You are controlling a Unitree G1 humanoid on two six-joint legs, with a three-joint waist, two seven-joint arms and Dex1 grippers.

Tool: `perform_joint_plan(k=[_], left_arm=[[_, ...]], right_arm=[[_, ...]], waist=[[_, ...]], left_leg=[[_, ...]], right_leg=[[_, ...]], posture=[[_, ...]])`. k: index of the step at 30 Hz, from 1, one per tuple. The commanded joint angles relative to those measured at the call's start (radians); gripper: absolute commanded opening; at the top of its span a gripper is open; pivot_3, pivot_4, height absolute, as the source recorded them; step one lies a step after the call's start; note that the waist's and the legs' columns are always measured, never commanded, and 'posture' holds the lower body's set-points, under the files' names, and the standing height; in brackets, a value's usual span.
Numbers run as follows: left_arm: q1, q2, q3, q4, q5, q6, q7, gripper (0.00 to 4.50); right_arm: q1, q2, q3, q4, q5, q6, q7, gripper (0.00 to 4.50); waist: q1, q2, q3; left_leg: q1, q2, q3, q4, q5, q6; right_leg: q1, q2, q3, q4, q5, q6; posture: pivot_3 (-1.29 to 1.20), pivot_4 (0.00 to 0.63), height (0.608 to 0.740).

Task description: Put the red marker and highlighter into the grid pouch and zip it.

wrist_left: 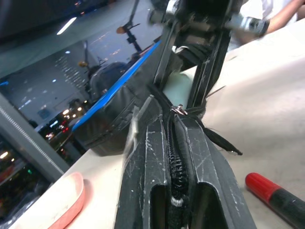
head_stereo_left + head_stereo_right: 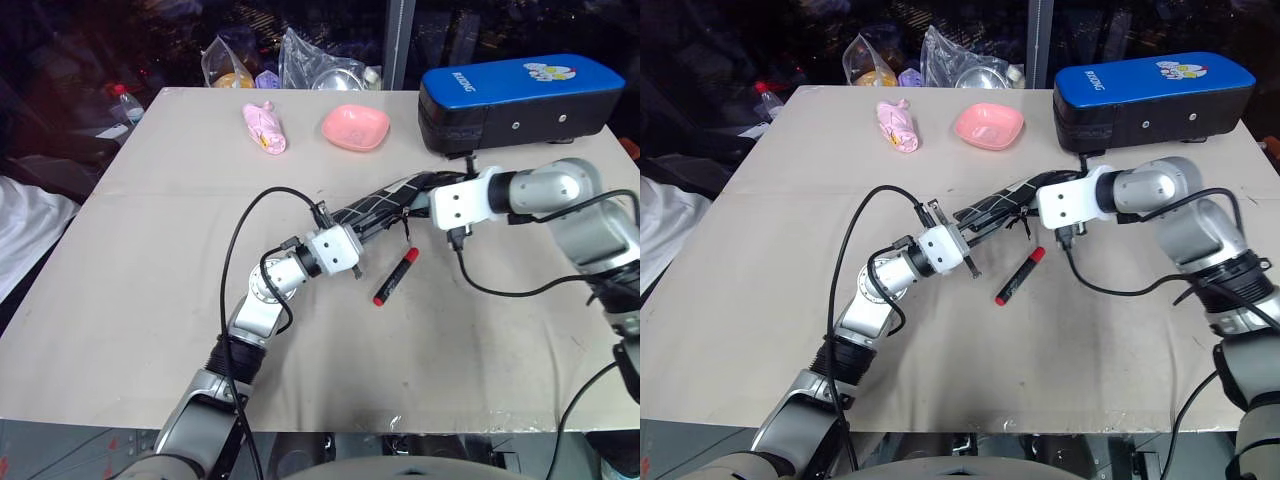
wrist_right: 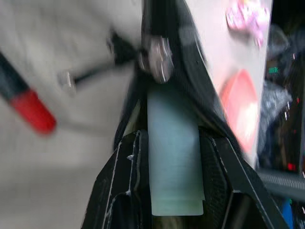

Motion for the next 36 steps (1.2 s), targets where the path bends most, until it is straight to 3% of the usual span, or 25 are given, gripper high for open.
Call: perform_joint_plan(k=[1,3,5,9,11,12,18,23,27,36], left_arm=[[-0.018,-0.005,0.0,-0.015,-0.027,-0.024,-0.011,0.0],[-0.017,-0.005,0.001,-0.013,-0.034,-0.023,-0.017,0.0],[-0.017,-0.007,0.008,-0.004,-0.042,-0.013,-0.017,0.0],[-0.028,-0.017,0.044,0.022,-0.046,0.03,0.02,0.0],[-0.033,-0.015,0.053,0.035,-0.045,0.033,0.027,0.0],[-0.034,-0.013,0.057,0.04,-0.043,0.032,0.028,0.0],[-0.06,-0.004,0.088,0.076,-0.042,0.03,0.045,0.0],[-0.084,0.019,0.13,0.099,-0.039,0.035,0.071,0.0],[-0.072,0.053,0.156,0.072,-0.082,0.042,0.039,0.0],[-0.003,0.153,0.199,-0.014,-0.142,0.1,-0.028,0.0]], right_arm=[[-0.01,0.017,-0.026,0.027,0.004,-0.101,-0.019,0.78],[-0.004,0.021,-0.035,0.06,0.0,-0.138,-0.035,0.78],[0.001,0.011,-0.05,0.085,-0.003,-0.142,-0.045,1.79],[0.02,-0.001,-0.131,0.078,0.083,-0.11,-0.047,3.23],[0.038,-0.009,-0.19,0.027,0.164,-0.013,-0.017,4.24],[0.048,-0.026,-0.216,-0.013,0.199,0.062,0.006,4.42],[0.107,-0.064,-0.335,-0.32,0.529,0.565,0.105,4.42],[0.215,-0.085,-0.266,-0.419,0.602,0.66,0.181,4.42],[0.22,-0.054,-0.166,-0.337,0.574,0.619,0.25,4.42],[0.015,0.145,0.023,0.248,0.359,0.213,0.387,4.42]], waist=[[0.001,0.0,0.0],[0.0,0.0,0.0],[-0.001,0.0,0.0],[0.0,0.0,0.0],[0.0,0.0,0.0],[0.0,0.0,0.0],[-0.003,0.001,0.0],[-0.001,0.0,0.0],[-0.005,0.0,0.0],[-0.005,0.0,0.001]], left_leg=[[0.0,0.0,0.0,0.0,0.0,0.0],[0.0,0.0,0.001,0.0,0.0,0.0],[0.0,0.0,0.001,0.0,0.0,0.0],[0.0,0.0,0.001,0.0,0.0,0.0],[0.0,0.0,0.001,0.0,0.0,0.0],[0.0,0.0,0.0,0.0,0.0,0.0],[0.001,0.001,-0.003,0.0,0.0,0.0],[0.0,0.0,-0.006,0.0,0.0,0.0],[0.0,0.0,-0.005,0.001,0.0,0.0],[0.001,0.0,-0.003,0.001,0.0,0.0]], right_leg=[[0.0,0.0,0.0,0.0,0.0,0.0],[0.0,0.0,0.0,0.0,0.0,0.0],[0.0,0.0,0.0,0.001,0.0,0.0],[0.0,0.0,0.0,0.001,0.0,0.0],[0.0,0.0,0.0,0.001,0.0,0.0],[0.0,0.0,0.0,0.001,0.0,0.0],[0.0,0.0,0.001,0.002,0.0,0.0],[0.0,-0.001,0.003,0.002,0.0,0.0],[0.0,0.0,0.003,0.002,0.0,0.0],[-0.001,0.001,0.001,0.002,0.0,0.0]], posture=[[0.0,0.15,0.74],[0.0,0.15,0.74],[0.0,0.15,0.74],[0.0,0.15,0.74],[0.0,0.15,0.74],[0.0,0.15,0.74],[0.0,0.15,0.74],[0.0,0.15,0.74],[0.0,0.15,0.74],[0.0,0.15,0.74]])
